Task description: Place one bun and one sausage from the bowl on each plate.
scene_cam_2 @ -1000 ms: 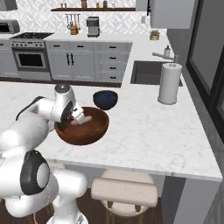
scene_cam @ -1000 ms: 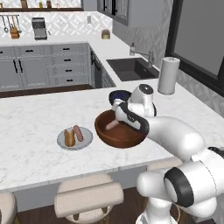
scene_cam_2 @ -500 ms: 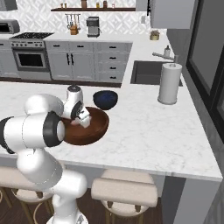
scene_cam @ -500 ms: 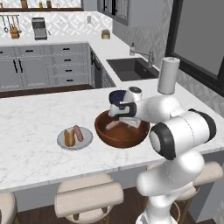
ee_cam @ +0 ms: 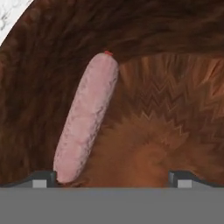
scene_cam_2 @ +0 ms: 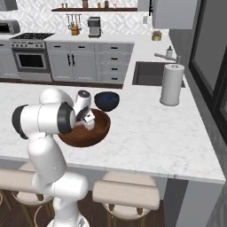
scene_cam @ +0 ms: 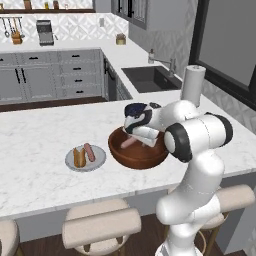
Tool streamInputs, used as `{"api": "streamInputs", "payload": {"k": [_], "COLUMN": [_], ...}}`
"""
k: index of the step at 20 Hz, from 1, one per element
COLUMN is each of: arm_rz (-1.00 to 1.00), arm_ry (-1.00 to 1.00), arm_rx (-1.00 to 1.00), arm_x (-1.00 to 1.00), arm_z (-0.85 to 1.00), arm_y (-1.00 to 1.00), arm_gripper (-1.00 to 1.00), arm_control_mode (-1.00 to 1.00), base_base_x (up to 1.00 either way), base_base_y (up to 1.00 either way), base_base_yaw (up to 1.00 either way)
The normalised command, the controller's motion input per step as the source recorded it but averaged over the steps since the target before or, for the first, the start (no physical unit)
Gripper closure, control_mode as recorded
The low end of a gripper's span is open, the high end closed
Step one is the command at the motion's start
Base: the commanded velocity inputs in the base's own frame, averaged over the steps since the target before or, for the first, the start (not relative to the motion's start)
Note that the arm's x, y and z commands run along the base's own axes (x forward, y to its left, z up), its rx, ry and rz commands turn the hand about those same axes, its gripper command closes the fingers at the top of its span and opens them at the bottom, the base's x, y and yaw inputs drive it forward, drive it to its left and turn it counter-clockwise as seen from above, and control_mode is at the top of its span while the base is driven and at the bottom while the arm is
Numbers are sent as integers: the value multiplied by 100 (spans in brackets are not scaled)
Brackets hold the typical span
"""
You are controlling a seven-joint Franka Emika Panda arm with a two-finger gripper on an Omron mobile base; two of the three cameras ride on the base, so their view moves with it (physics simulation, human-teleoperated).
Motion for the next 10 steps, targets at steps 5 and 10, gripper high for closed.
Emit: {"api": "streamInputs", "payload": {"k": [5, 10], "arm_rz": [-7, -11], "arm_ry": [4, 4], "arm_rx": [-1, -1], "arm_x": [62, 50], "arm_z": [-36, -17], "arm_y": [33, 37], "arm_gripper": [-100, -100], "arm_control_mode": [-100, -100], "base_base_x": [0, 0], "base_base_y": [0, 0], "base_base_yaw": [0, 0]}}
